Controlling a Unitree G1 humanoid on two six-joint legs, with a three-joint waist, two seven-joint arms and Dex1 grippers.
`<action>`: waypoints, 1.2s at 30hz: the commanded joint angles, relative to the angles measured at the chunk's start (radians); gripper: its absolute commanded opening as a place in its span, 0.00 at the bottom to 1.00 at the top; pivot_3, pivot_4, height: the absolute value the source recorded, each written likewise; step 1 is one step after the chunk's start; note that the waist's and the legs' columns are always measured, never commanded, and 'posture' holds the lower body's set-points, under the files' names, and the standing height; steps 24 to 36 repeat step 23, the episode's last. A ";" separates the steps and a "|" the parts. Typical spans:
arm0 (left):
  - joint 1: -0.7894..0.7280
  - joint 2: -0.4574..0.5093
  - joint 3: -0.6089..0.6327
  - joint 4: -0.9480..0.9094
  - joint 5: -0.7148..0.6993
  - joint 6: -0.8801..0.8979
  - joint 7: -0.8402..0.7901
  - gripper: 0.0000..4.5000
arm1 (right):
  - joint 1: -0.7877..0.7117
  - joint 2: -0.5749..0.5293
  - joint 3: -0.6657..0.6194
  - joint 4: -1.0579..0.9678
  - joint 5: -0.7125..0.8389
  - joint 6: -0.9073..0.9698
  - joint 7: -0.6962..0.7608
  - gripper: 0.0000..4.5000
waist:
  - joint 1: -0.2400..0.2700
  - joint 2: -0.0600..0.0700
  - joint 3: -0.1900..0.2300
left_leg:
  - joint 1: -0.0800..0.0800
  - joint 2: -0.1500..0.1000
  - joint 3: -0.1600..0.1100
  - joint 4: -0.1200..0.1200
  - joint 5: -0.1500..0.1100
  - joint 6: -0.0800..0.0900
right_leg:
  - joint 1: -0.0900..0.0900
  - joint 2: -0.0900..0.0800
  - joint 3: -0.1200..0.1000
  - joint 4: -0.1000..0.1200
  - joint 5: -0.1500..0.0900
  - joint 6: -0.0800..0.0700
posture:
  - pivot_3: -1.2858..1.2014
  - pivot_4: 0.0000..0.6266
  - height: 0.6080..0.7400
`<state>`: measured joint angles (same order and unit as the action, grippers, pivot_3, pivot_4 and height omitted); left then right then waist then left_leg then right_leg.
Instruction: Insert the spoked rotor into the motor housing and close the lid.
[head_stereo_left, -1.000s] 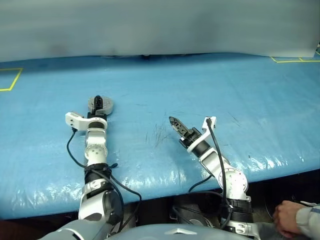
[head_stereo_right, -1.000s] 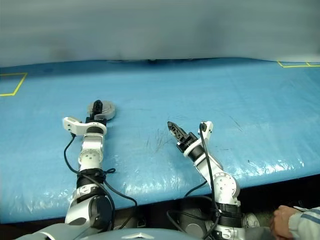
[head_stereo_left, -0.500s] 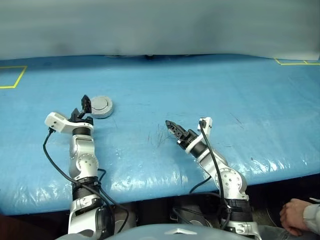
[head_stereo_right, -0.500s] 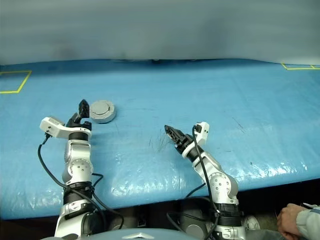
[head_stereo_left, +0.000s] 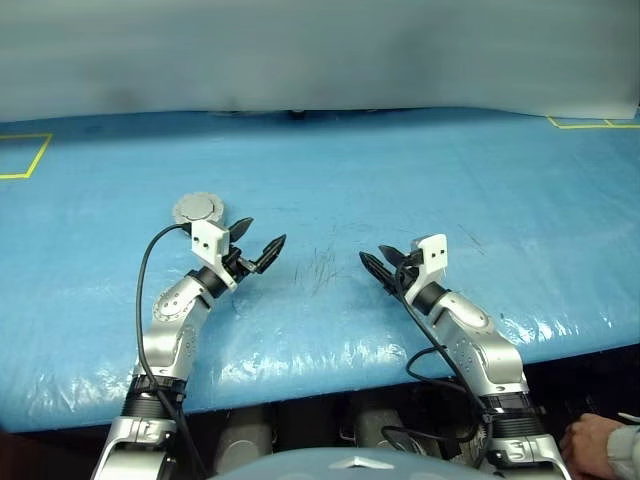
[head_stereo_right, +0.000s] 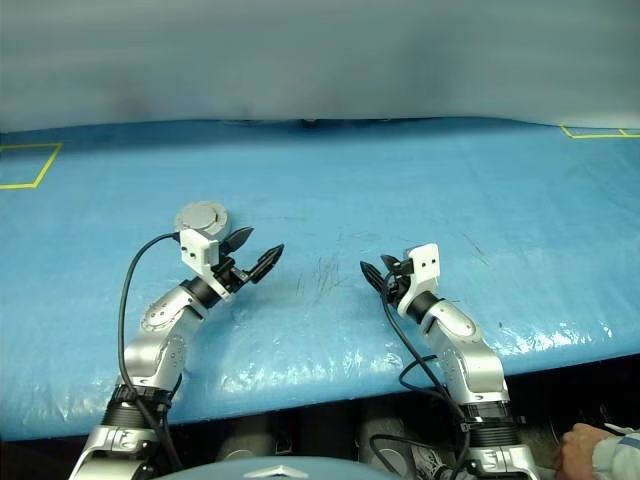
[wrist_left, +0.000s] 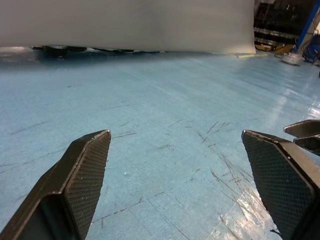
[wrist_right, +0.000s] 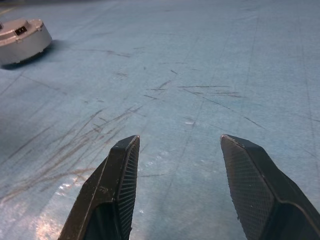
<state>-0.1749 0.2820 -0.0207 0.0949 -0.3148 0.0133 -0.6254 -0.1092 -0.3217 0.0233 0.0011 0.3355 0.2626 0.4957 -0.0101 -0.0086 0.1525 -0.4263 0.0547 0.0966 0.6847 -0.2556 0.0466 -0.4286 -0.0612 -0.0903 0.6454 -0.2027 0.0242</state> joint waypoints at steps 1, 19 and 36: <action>-0.008 0.009 -0.021 -0.005 0.032 -0.042 -0.032 1.00 | -0.017 -0.031 -0.004 -0.006 -0.033 -0.065 0.049 0.63 | 0.000 0.000 0.000 | 0.000 0.000 0.000 0.000 0.000 0.000 | 0.000 0.000 0.000 0.000 0.000 0.000 | 0.52 0.24 1.00; 0.004 0.009 -0.052 0.034 0.076 -0.138 -0.104 1.00 | -0.044 -0.025 -0.017 0.045 -0.100 -0.149 0.056 1.00 | 0.001 0.000 0.000 | 0.000 0.006 0.002 0.000 0.000 0.000 | 0.000 0.000 0.000 0.000 0.000 0.000 | 0.52 0.24 1.00; 0.010 0.006 -0.050 0.035 0.085 -0.127 -0.096 1.00 | -0.046 -0.019 -0.015 0.051 -0.115 -0.158 0.039 1.00 | 0.001 0.000 0.000 | 0.000 0.006 0.002 0.000 0.000 0.000 | 0.000 0.000 0.000 0.000 0.000 0.000 | 0.52 0.24 1.00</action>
